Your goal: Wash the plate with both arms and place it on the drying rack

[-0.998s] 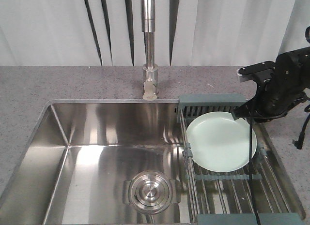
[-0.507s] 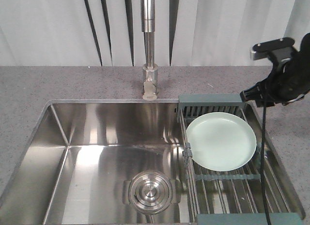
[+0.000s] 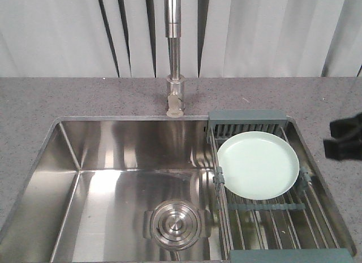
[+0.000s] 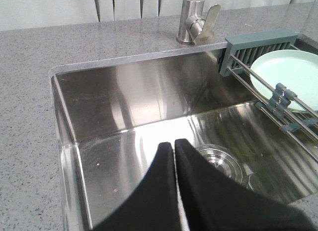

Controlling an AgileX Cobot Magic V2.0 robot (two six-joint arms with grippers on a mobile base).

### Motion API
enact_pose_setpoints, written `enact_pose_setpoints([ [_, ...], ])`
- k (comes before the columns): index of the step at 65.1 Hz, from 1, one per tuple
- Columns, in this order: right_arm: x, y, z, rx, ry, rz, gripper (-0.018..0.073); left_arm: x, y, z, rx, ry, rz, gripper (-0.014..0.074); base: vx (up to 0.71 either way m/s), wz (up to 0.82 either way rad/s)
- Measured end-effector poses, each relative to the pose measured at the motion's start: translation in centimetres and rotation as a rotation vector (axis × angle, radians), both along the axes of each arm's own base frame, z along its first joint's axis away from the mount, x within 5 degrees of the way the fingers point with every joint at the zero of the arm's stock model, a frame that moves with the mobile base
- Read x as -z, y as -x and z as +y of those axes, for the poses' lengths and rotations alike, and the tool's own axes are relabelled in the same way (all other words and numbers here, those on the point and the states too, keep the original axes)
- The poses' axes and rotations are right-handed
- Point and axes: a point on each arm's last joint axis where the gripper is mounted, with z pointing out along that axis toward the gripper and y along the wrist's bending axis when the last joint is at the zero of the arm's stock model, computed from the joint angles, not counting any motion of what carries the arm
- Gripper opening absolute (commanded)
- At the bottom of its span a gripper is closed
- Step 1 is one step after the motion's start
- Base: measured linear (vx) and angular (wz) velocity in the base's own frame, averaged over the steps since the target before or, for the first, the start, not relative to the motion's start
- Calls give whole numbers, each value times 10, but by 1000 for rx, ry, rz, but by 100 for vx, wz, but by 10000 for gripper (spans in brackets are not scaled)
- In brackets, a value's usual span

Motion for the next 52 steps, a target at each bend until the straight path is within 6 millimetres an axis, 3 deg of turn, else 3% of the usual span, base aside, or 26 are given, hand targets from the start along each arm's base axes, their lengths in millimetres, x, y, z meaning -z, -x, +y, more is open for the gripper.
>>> enact_pose_setpoints([
  [15,56,58,-5,-2,2,-23,-8,0,0,0,0,0,0,-6,0,0],
  [26,87,84,-9,13,-2,-90,-8,0,0,0,0,0,0,-6,0,0],
  [38,109,97,-12,16,14,-158,-8,0,0,0,0,0,1,-6,0,0],
  [52,111,100,-12,16,16,-176,-8,-1,0,0,-4,1,-7,-6,0,0],
])
